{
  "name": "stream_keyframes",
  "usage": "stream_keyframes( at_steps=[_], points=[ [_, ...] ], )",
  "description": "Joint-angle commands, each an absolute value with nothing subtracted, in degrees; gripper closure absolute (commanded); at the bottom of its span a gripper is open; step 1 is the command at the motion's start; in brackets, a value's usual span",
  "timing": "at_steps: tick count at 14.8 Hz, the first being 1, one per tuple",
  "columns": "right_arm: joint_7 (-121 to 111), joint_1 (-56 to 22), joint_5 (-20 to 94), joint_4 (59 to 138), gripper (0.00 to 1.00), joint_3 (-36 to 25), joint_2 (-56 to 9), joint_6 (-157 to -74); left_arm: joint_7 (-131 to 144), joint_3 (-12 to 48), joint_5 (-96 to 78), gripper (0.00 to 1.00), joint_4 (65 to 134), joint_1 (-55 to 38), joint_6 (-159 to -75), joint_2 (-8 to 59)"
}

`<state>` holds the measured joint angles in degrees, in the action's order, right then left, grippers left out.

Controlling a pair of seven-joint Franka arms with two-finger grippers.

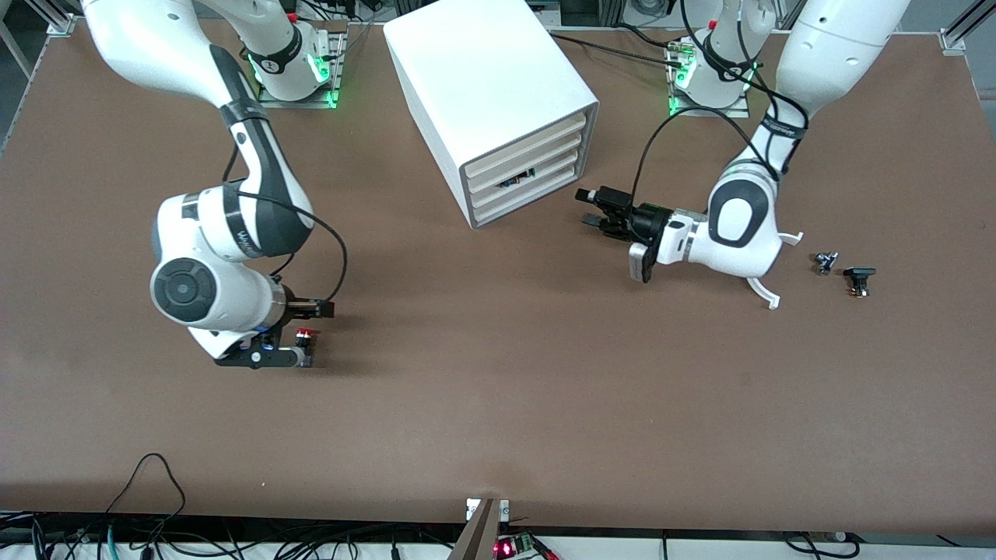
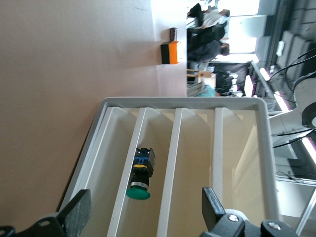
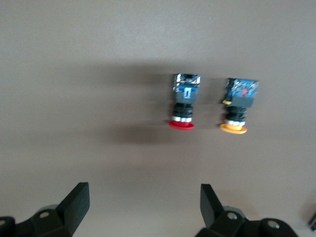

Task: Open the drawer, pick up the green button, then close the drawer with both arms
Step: 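Reach the left gripper to the drawer handle while the right gripper approaches the cabinet, then pull the drawer open with the left gripper while the right gripper reaches in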

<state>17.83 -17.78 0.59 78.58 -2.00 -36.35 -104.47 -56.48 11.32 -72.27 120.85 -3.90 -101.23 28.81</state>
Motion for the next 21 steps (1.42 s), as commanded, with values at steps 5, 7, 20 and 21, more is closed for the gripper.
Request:
stream_keyframes(
  at_steps=[5,7,20,21],
  points=[
    [37.49,-24.51,0.79,77.7,0.01,-2.29,-38.41,-105.11,-72.31,14.06,-79.79,0.25,127.34,-3.87,-101.78,33.83],
    [44.88,-26.62,0.7,77.61,0.01,-2.29,-38.58,-107.74,-74.0,14.76,-80.42,0.38,127.62,-3.87,-101.78,35.5],
    [77.25,-34.54,2.9,65.49,0.0,-2.2,-42.89,-108.98,-74.36,16.96,-83.85,0.7,130.78,-5.8,-101.87,37.79],
    [78.65,-35.06,2.9,64.78,0.0,-2.2,-43.06,-109.07,-74.27,16.96,-83.85,0.94,130.78,-5.8,-101.95,37.71]
  ],
)
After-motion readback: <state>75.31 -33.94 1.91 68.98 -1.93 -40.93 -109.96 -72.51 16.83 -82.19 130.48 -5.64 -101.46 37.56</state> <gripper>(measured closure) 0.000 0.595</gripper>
